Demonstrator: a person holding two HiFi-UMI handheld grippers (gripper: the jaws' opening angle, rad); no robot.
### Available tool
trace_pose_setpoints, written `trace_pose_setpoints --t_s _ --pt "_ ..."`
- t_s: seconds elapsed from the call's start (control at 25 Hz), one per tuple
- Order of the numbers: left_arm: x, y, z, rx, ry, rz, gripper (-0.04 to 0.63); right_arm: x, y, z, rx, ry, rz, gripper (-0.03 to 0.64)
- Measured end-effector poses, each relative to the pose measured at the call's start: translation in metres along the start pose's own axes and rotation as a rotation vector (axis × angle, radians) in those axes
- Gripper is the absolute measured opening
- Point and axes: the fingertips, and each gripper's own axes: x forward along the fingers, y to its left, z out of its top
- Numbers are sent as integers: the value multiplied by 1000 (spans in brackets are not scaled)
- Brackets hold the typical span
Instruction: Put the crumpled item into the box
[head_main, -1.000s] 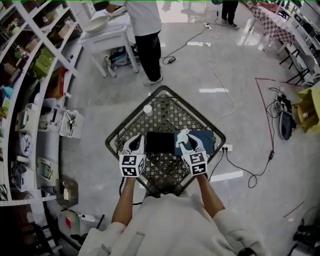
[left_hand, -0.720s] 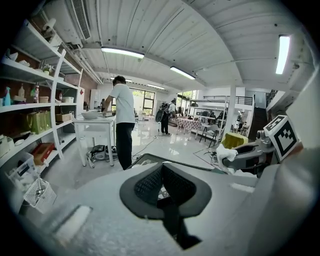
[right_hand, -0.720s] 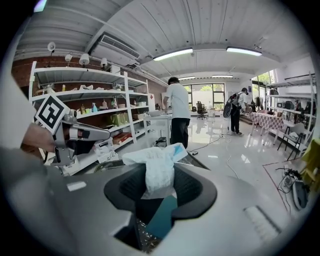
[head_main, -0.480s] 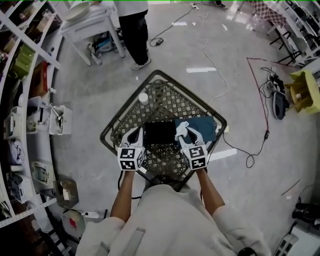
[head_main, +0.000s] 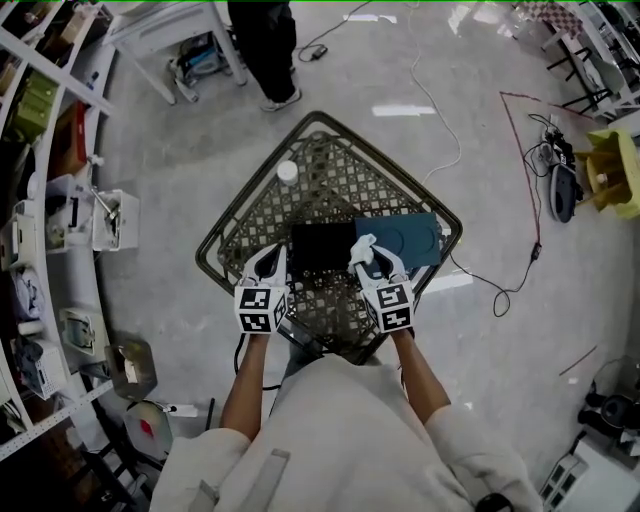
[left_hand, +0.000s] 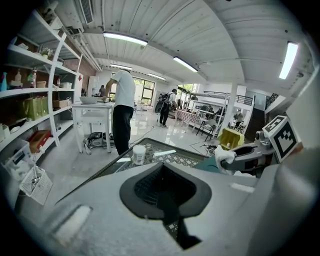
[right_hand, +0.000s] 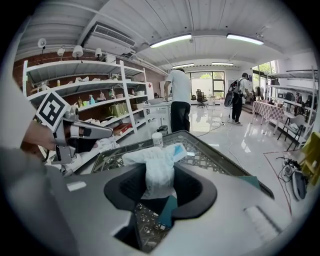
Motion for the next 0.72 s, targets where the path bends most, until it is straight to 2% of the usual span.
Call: trace_pose_setpoints --t_s 0.36,0.72 --pt "1 9 -29 -40 36 16 5 19 21 -23 -53 66 54 143" --pt "5 23 -36 -63 44 31 5 44 33 -40 -244 169 100 143"
